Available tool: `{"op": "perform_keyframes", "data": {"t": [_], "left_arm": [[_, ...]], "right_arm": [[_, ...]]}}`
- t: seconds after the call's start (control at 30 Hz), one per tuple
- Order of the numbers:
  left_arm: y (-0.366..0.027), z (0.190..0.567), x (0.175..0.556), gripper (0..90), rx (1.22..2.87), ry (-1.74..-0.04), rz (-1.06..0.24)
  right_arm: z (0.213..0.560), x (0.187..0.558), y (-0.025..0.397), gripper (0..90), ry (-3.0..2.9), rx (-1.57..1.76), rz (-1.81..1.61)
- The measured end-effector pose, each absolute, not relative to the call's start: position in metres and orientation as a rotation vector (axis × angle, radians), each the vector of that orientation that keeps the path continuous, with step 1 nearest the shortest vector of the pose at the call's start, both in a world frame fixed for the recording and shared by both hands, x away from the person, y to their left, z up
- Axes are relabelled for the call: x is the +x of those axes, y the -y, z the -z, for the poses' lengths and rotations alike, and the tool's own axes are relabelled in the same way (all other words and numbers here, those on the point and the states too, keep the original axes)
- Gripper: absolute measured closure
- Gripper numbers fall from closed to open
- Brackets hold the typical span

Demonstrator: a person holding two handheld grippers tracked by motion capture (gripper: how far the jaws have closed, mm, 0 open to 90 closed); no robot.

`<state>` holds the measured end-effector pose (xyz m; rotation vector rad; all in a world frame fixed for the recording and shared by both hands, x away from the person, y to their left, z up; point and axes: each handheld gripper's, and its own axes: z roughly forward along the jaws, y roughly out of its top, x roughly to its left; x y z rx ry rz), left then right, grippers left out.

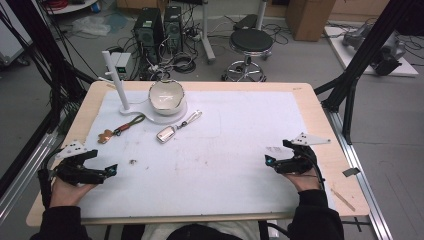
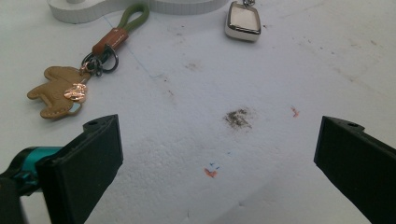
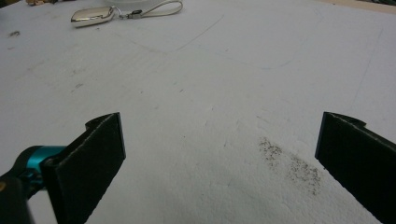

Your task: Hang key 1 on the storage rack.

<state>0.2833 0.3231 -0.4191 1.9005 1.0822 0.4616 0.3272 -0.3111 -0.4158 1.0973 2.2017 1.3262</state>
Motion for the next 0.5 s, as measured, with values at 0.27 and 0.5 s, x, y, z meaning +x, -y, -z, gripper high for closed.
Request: {"op": "perform_keyframes", "data": {"t": [0.27, 0.5], "left_arm": [[-0.3224, 0.4198, 0.2841, 1.7, 1.907, -1.081, -0.455], [-0.3216, 0.4205, 0.285, 1.7, 1.913, -1.08, -0.448]], "right_arm": [[0.4159, 0.3269, 0.3123, 0.5, -2.205, 1.111, -1.33], [0.4166, 0.3265, 0.3112, 0.5, -2.206, 1.105, -1.319]]}}
